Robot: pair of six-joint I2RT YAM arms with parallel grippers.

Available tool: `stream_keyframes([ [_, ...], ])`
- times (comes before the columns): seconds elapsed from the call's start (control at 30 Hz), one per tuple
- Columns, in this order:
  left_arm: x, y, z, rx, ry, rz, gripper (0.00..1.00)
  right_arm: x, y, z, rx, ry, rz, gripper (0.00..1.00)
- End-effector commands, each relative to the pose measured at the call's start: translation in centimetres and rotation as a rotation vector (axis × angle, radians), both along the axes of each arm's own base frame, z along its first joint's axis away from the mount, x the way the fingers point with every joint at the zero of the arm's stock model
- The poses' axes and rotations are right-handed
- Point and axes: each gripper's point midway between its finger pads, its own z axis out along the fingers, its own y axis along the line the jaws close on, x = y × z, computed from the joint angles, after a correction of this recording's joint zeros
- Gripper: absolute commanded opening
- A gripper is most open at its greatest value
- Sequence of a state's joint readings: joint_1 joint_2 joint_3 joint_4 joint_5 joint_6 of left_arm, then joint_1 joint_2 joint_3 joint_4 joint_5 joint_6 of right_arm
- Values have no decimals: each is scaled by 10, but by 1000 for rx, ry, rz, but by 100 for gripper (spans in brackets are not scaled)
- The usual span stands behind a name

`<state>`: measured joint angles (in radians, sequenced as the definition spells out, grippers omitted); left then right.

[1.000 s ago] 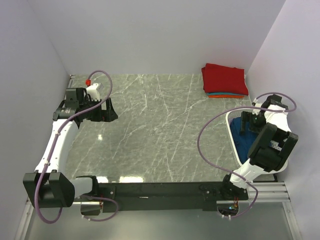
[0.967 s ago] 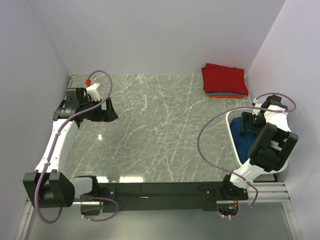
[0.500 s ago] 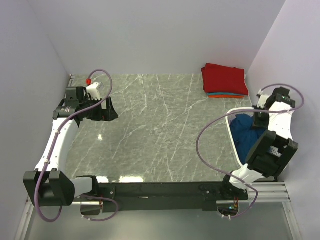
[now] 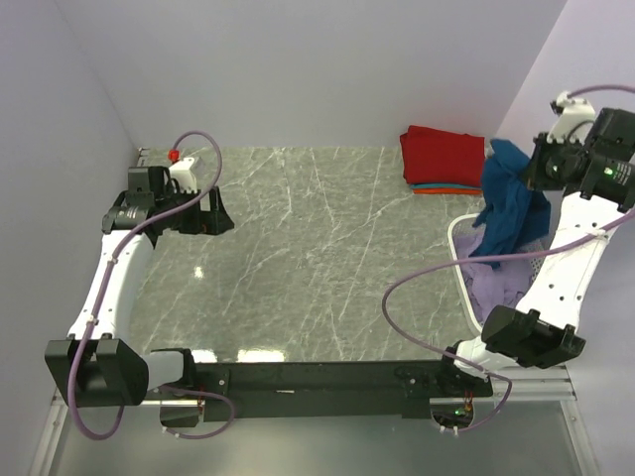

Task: Fold and stack the t-shirts
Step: Grab the tshirt from the pile, then move the tshirt to the center of the board

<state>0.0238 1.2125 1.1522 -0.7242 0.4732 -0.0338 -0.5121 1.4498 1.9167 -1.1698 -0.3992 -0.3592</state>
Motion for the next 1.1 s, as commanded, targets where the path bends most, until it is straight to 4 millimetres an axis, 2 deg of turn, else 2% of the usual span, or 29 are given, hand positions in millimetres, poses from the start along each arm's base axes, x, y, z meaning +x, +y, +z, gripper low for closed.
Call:
stream_keyframes([
  [0.0,13,1,21,0,-53,-3,100,9,54,74,21,-215,161,0],
  [0.07,15,1,25,-17,-51,0,99,17,78,92,33,-264,221,0],
  [0.1,20,5,29,-24,-55,15,99,21,102,113,25,-329,296,0],
  [0.17,22,6,35,-56,-57,14,100,23,132,133,59,-394,367,0],
  [0.2,26,11,40,-67,-62,25,99,23,160,147,70,-445,451,0],
  [0.27,29,13,47,-91,-66,29,99,24,189,156,111,-478,522,0],
  [0.3,32,20,54,-97,-76,47,99,26,204,155,129,-479,565,0],
  [0.33,33,24,56,-106,-77,59,100,24,235,154,148,-485,658,0],
  [0.37,34,26,60,-116,-82,62,99,22,252,150,161,-477,708,0],
  [0.4,36,33,67,-131,-97,71,99,25,269,133,181,-433,753,0],
  [0.43,35,35,68,-137,-96,73,99,22,299,116,194,-388,841,5],
  [0.47,35,39,71,-136,-101,77,100,24,312,92,199,-322,869,40],
  [0.5,36,45,74,-137,-109,87,99,28,323,67,197,-241,886,57],
  [0.53,33,47,73,-126,-105,83,99,22,340,50,184,-193,945,75],
  [0.57,33,49,72,-118,-106,81,99,22,344,32,185,-134,960,89],
  [0.67,28,56,67,-60,-123,58,99,22,347,-17,209,21,957,90],
  [0.73,21,51,58,-40,-136,-9,99,21,344,-33,205,52,940,91],
  [0.77,18,49,54,-36,-140,-38,99,17,340,-57,206,113,925,91],
  [0.83,11,44,39,-23,-141,-108,99,14,338,-79,205,161,905,91],
  [0.87,10,43,32,-15,-138,-124,99,9,335,-105,205,229,892,91],
  [0.93,5,35,13,-9,-108,-182,98,10,332,-134,203,288,870,91],
  [1.0,1,22,-10,0,-50,-225,93,9,331,-168,203,366,852,91],
  [1.07,-2,16,-34,36,14,-235,85,10,330,-189,199,406,830,90],
])
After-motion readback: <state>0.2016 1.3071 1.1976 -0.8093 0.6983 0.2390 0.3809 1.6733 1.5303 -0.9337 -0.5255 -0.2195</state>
